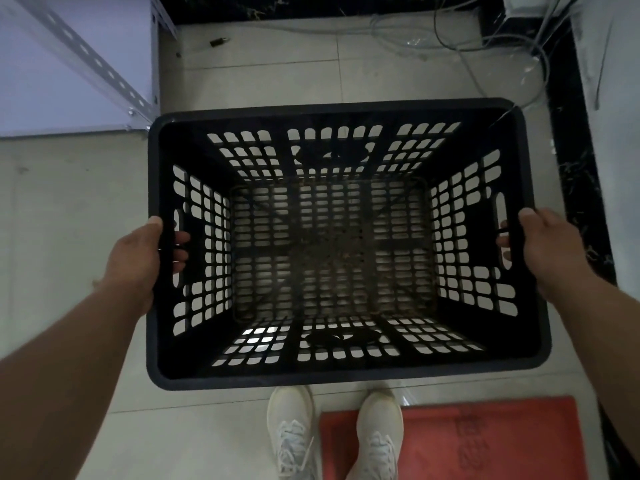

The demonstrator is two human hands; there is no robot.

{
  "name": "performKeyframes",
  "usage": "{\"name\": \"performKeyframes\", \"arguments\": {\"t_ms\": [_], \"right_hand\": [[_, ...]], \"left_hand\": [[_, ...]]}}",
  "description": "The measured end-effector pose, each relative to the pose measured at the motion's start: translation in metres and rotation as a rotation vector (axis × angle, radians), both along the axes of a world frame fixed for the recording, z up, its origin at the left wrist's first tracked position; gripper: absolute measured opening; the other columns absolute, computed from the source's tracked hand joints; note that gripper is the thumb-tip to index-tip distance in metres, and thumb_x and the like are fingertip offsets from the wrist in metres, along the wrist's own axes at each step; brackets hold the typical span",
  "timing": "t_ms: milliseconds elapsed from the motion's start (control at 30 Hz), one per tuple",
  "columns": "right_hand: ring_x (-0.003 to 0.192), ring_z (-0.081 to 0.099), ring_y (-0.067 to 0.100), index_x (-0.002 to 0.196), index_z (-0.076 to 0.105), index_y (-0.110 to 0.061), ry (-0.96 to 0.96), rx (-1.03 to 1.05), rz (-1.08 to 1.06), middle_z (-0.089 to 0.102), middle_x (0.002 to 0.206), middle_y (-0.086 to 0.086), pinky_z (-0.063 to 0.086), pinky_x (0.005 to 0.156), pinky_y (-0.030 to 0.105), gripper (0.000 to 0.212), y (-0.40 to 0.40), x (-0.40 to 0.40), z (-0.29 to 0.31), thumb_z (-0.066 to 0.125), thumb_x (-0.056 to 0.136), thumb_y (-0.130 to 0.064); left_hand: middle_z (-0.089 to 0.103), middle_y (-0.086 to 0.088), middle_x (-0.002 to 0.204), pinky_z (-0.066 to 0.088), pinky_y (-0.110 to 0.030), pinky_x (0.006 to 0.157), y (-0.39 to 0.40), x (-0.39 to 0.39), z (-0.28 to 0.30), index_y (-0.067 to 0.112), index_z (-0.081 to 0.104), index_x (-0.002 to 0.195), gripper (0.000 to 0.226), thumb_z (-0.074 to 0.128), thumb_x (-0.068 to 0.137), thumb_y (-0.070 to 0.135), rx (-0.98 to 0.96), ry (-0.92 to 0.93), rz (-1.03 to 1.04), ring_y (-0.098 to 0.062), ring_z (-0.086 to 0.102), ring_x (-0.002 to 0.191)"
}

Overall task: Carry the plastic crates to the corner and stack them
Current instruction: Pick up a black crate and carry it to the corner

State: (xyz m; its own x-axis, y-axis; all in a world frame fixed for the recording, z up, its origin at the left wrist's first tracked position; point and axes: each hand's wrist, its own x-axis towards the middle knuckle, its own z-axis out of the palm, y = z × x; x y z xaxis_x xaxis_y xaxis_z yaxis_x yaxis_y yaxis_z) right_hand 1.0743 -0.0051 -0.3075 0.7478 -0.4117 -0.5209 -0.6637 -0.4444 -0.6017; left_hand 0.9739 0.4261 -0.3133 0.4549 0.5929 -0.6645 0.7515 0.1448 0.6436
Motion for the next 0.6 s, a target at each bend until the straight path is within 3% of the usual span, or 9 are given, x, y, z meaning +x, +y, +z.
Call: {"name": "performKeyframes", "arguments": {"t_ms": [233, 433, 533, 600], "right_hand": [[0.071, 0.055, 0.015, 0.103, 0.055, -0.011, -0.057, -0.021, -0.023, 0.06, 0.097, 0.011, 0.046, 0.062, 0.032, 0.024, 0.002, 0.0, -0.006, 0.035, 0.099, -0.025], [0.069, 0.055, 0.019, 0.103, 0.057, -0.005, -0.029, -0.055, 0.0, 0.062, 0.099, 0.02, 0.044, 0.059, 0.031, 0.031, 0.001, 0.001, -0.008, 0.034, 0.098, -0.024], [0.078, 0.053, 0.024, 0.114, 0.057, -0.002, 0.019, -0.133, 0.079, 0.061, 0.103, 0.019, 0.037, 0.061, 0.03, 0.037, 0.0, 0.002, 0.001, 0.031, 0.1, -0.025], [0.092, 0.05, 0.026, 0.122, 0.053, 0.0, 0.044, -0.181, 0.127, 0.057, 0.112, 0.022, 0.032, 0.072, 0.029, 0.039, 0.002, 0.001, 0.009, 0.03, 0.102, -0.025]], "left_hand": [[0.067, -0.001, 0.092, 0.048, -0.029, 0.071, 0.0, 0.001, -0.001, 0.012, 0.056, 0.11, 0.032, 0.038, 0.098, 0.037, 0.003, -0.003, 0.009, -0.013, 0.056, 0.069], [0.067, -0.002, 0.096, 0.048, -0.035, 0.083, -0.004, 0.0, 0.0, 0.019, 0.058, 0.092, 0.03, 0.035, 0.099, 0.037, 0.039, 0.025, -0.012, -0.014, 0.057, 0.076], [0.066, -0.007, 0.104, 0.047, -0.04, 0.084, -0.006, 0.002, 0.002, 0.013, 0.056, 0.113, 0.04, 0.03, 0.099, 0.04, 0.1, 0.083, -0.094, -0.021, 0.06, 0.087], [0.064, -0.01, 0.113, 0.046, -0.042, 0.084, -0.007, 0.005, 0.007, 0.012, 0.051, 0.127, 0.047, 0.029, 0.098, 0.041, 0.155, 0.136, -0.135, -0.025, 0.059, 0.095]]}}
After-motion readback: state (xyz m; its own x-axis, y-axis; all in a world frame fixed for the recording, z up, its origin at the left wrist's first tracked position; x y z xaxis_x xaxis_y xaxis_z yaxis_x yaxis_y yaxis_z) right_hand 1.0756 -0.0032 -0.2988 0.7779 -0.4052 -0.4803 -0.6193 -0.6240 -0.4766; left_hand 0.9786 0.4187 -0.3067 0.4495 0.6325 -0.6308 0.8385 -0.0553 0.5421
